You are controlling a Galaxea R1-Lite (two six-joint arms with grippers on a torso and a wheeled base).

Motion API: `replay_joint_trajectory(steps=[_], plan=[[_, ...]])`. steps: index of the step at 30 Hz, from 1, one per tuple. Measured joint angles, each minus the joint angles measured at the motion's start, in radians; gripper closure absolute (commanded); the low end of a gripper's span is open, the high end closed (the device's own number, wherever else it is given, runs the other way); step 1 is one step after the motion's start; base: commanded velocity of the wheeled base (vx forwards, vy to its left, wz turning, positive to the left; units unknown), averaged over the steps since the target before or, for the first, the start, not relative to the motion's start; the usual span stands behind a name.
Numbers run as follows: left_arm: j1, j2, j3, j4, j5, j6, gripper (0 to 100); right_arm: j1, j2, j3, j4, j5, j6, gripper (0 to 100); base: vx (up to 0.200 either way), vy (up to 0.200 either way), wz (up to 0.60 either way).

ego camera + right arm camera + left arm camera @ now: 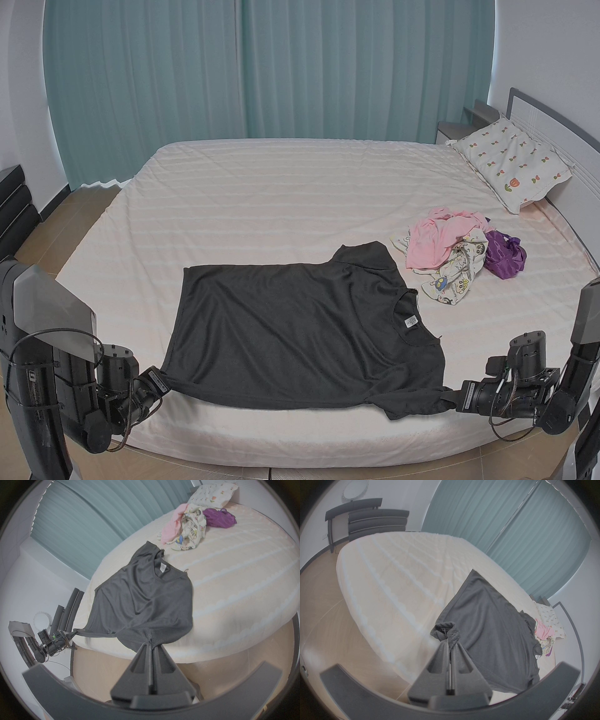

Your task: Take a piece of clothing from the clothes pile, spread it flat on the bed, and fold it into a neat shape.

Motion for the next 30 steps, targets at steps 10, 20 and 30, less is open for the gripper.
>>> replay_joint_trajectory(steps=[10,20,30], plan=[[0.002,-0.039,0.049,-0.010,0.010,0.083,100,0.013,-0.084,0.034,0.113,0.001,-0.067,100,0.000,0.000,0.00],[0.003,-0.066,0.051,0.084,0.010,0.195,100,0.018,-0.192,0.036,0.343,0.006,-0.102,100,0.000,0.000,0.00],[-0.006,-0.170,0.051,0.373,-0.001,0.253,100,0.022,-0.263,0.036,0.513,0.004,-0.156,100,0.000,0.000,0.00]])
